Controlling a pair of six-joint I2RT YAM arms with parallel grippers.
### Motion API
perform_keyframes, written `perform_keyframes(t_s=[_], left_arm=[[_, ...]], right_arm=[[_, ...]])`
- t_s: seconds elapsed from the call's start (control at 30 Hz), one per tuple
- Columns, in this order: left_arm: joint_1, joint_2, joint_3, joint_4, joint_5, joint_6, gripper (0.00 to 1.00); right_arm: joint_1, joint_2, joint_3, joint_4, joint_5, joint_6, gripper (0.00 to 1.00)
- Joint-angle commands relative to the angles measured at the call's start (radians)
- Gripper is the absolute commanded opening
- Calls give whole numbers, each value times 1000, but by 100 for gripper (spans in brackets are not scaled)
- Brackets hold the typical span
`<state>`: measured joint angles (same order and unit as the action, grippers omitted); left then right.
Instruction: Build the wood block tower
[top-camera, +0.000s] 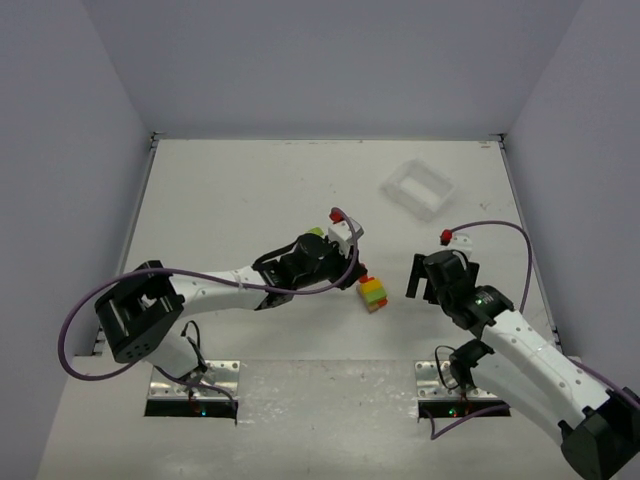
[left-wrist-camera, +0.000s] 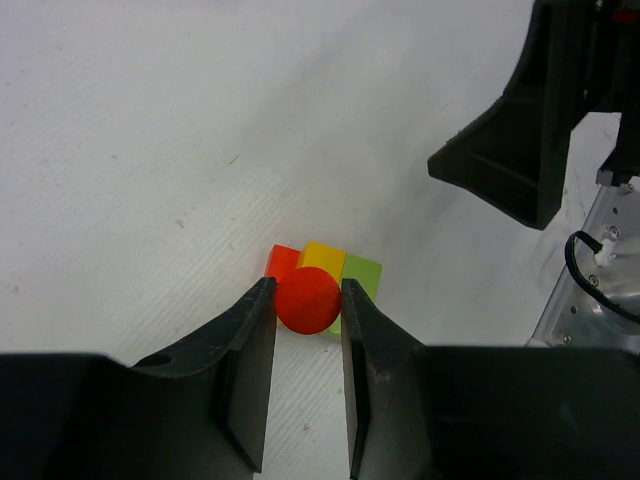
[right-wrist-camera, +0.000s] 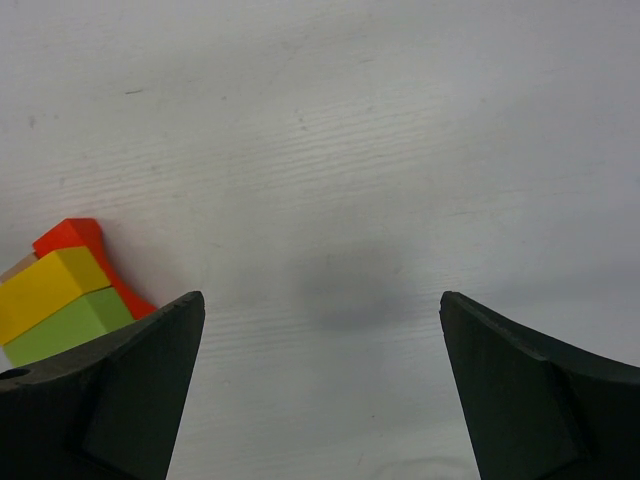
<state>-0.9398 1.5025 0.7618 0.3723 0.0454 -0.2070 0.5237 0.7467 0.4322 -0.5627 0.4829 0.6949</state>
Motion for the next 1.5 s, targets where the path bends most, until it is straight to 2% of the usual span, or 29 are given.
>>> perform_keyframes(t_s=[0.0,0.17,0.43,1.47], left_arm=[[-52,19,48,104,-29,80,0],[-114,82,79,94,-127,130,0],[-135,143,126,74,-173,154,0],[-171,169,138,13,-210,141,1]], right_arm=[[-60,29,49,-12,64,39,99],[-131,75,43,-13,32,29,99],[-139,67,33,-13,24,17,99],[-140,60,13,0,9,0,99]])
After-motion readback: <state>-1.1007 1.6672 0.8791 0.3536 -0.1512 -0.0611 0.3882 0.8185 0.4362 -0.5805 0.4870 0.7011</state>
